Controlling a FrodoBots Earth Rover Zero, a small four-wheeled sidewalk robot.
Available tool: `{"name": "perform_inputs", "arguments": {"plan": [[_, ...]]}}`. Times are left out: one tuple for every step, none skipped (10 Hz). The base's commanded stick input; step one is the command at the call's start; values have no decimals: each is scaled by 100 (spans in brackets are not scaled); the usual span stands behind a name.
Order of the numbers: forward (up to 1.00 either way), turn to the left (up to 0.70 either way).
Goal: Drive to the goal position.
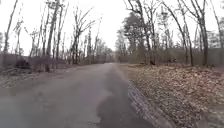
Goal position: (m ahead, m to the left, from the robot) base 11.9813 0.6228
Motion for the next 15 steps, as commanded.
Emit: {"name": "perform_inputs", "arguments": {"plan": [[100,0],[100,0],[100,0],[100,0],[100,0],[100,0],[100,0],[100,0],[100,0],[100,0],[100,0],[100,0],[100,0],[100,0],[100,0]]}}
